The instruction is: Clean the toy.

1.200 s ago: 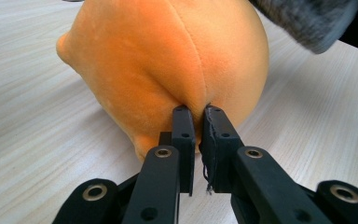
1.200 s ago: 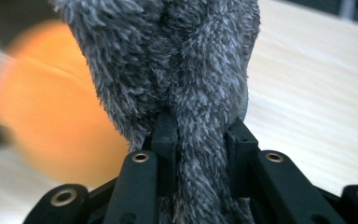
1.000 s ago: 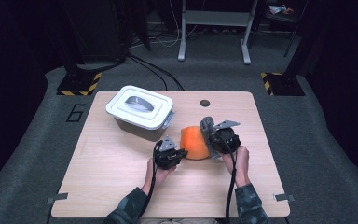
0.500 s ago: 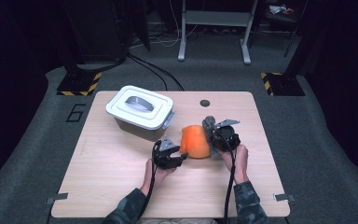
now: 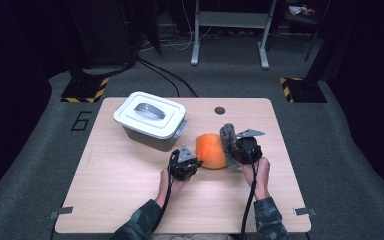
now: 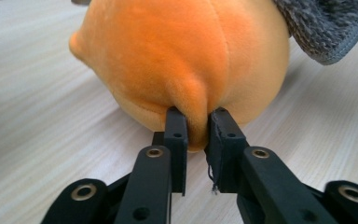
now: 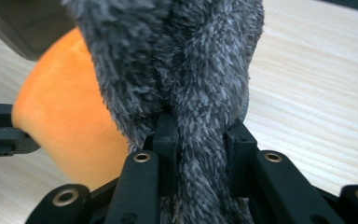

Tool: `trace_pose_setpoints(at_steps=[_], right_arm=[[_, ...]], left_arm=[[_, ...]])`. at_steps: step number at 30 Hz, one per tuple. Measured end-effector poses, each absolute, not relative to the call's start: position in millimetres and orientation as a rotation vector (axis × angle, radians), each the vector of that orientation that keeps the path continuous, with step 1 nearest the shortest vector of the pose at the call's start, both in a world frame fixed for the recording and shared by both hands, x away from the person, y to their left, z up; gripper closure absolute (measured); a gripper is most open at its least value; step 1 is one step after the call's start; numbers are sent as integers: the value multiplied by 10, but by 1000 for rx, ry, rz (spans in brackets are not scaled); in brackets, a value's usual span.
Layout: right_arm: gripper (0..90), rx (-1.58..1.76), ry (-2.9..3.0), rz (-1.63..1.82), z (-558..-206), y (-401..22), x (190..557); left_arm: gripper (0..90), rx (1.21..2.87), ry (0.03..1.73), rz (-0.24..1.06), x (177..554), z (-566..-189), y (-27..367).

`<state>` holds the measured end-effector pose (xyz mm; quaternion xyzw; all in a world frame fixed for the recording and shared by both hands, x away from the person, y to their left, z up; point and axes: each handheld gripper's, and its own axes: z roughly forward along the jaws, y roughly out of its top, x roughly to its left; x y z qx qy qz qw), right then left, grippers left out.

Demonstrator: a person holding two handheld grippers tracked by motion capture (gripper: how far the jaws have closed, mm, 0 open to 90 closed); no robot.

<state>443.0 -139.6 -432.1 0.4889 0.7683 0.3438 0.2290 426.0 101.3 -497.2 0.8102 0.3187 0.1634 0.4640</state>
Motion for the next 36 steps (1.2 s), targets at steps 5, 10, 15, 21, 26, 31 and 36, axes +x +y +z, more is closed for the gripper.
trace_pose_setpoints(at_steps=[5,10,15,21,26,31,36], right_arm=[[711,1299,2104,999,-4118,-1378,4309],[710,1228,2137,1044,-3941,-1226,4254],[702,1210,2223,1015,-4103,-971,4370],[686,1213,2236,998,-4242,-962,4430],[673,1191,2224,978,-4284,-958,4440],[687,1198,2220,986,-4315,-991,4448],[717,1228,2199,970,-4336,-1053,4439]], left_arm=[[807,1980,744,397,4218,-4873,1012],[808,1963,707,371,4165,-4784,1008],[805,1995,691,353,4163,-4811,988],[798,1991,713,326,4192,-4891,1033],[795,1991,713,332,4194,-4914,1039],[796,1988,721,311,4203,-4925,1059],[798,1975,728,311,4198,-4947,1055]])
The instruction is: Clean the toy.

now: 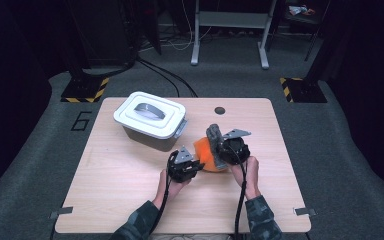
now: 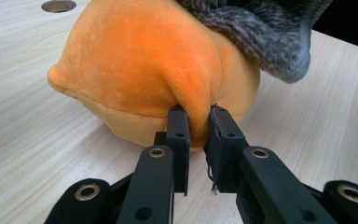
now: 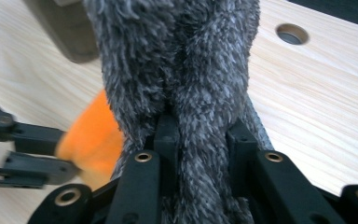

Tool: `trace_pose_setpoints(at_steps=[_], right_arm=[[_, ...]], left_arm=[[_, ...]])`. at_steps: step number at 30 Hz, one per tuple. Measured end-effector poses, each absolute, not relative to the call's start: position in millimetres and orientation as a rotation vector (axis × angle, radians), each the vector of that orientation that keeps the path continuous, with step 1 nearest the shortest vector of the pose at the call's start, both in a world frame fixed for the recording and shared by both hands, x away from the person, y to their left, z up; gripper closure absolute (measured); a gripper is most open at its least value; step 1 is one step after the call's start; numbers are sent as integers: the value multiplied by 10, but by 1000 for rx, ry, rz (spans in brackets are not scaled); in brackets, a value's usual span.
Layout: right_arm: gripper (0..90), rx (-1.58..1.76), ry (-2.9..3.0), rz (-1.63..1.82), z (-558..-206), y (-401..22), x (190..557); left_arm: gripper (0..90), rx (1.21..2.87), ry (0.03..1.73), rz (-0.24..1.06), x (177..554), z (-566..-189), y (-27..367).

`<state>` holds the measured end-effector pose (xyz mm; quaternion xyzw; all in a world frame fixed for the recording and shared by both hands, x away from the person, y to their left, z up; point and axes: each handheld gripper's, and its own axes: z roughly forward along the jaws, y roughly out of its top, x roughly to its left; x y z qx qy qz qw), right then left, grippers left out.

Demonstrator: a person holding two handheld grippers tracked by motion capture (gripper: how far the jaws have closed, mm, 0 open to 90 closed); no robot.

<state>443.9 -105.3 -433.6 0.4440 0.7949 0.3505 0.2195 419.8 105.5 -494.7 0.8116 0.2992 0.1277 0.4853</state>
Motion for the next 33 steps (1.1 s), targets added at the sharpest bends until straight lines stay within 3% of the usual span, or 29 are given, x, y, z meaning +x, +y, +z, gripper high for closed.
trace_pose_setpoints(at_steps=[22,33], right_arm=[[722,1434,2134,914,-4583,-1535,4555],[721,1539,2177,812,-4910,-1619,4683]], left_arm=[[798,1962,755,294,4213,-4966,1080],[797,1955,768,288,4222,-4980,1108]])
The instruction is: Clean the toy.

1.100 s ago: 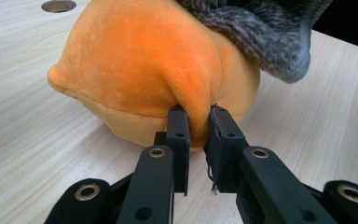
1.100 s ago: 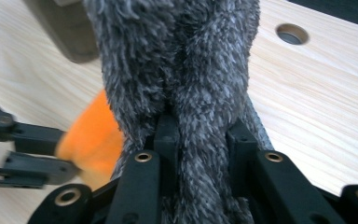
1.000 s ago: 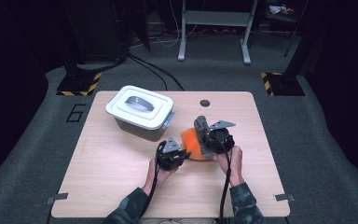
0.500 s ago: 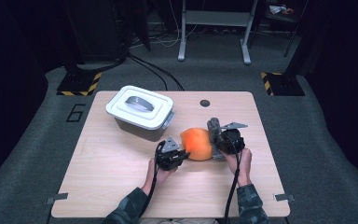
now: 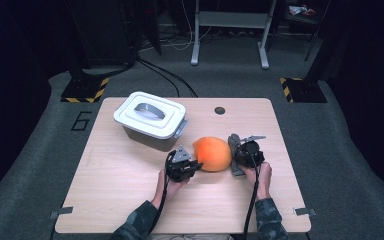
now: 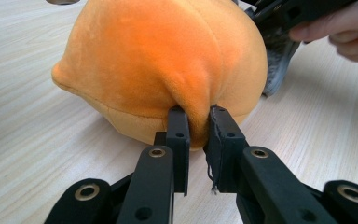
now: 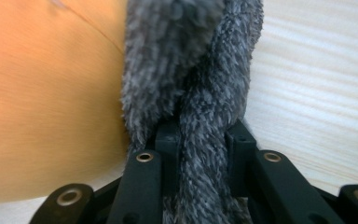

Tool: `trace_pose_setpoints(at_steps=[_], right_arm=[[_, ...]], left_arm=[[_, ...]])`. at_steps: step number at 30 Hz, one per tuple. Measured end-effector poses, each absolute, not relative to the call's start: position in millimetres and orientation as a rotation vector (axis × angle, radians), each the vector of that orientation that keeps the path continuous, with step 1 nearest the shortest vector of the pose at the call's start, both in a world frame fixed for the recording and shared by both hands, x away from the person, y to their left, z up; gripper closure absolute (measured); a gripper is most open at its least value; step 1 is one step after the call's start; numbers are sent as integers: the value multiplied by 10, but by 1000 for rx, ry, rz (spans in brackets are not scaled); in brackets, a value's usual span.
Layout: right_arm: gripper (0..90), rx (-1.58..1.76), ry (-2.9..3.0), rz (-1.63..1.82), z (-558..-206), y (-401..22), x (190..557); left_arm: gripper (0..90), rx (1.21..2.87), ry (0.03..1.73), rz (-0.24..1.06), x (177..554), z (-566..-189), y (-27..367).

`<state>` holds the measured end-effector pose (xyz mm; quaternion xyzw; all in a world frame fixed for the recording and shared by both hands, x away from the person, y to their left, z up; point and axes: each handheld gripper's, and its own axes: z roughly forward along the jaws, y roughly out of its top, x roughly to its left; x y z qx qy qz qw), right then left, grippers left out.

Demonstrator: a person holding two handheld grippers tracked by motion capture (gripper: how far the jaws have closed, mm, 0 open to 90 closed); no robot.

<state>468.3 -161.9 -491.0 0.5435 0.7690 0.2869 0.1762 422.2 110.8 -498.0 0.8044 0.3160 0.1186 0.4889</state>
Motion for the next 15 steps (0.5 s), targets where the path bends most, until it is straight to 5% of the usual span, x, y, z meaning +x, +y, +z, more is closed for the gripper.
trace_pose_setpoints(at_steps=[15], right_arm=[[716,1348,2165,996,-4238,-1485,4433]], left_arm=[[792,1956,755,296,4226,-4925,1099]])
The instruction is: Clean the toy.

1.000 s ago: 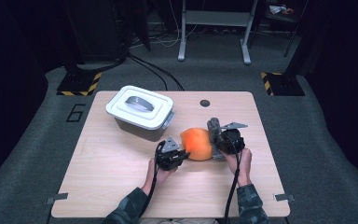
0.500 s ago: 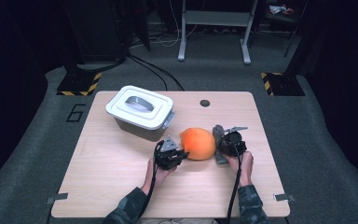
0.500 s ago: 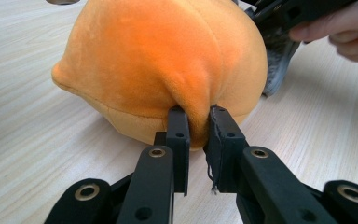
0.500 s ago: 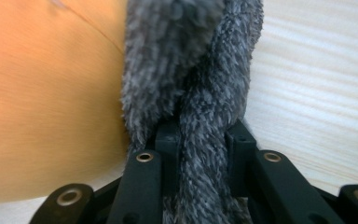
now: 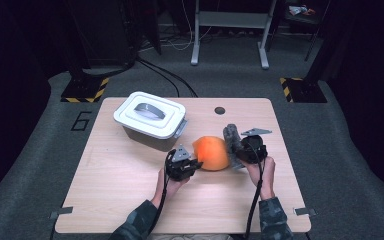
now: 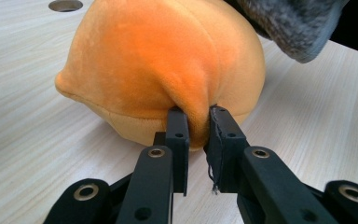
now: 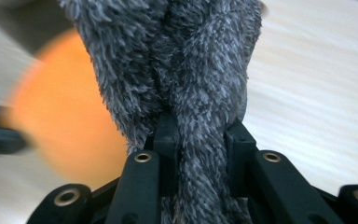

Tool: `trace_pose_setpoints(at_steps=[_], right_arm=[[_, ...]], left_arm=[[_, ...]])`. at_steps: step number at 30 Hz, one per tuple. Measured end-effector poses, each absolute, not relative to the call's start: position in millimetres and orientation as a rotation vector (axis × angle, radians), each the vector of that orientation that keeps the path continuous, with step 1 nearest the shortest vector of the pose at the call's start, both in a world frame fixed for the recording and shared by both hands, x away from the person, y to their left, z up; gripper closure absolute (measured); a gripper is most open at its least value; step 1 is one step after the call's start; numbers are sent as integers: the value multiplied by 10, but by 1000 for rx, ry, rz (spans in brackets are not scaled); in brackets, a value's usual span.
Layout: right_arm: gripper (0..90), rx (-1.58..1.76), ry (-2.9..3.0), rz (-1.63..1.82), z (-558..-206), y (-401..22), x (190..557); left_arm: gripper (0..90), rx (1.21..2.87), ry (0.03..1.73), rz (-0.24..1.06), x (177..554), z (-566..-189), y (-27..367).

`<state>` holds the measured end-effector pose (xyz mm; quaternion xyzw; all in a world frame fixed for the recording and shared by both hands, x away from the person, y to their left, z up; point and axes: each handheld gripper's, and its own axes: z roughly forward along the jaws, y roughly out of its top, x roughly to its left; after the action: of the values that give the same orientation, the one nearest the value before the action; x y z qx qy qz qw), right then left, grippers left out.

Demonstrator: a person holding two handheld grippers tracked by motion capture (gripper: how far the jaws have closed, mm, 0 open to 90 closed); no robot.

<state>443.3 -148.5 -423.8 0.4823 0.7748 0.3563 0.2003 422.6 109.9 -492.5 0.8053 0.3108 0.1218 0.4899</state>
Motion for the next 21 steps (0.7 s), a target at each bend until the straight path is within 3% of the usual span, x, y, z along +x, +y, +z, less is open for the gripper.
trace_pose_setpoints(at_steps=[9,21], right_arm=[[704,1193,2256,1026,-4119,-964,4437],[702,1277,2220,955,-4266,-1148,4491]], left_arm=[[790,1958,749,303,4224,-4917,1086],[786,1958,749,291,4220,-4951,1108]])
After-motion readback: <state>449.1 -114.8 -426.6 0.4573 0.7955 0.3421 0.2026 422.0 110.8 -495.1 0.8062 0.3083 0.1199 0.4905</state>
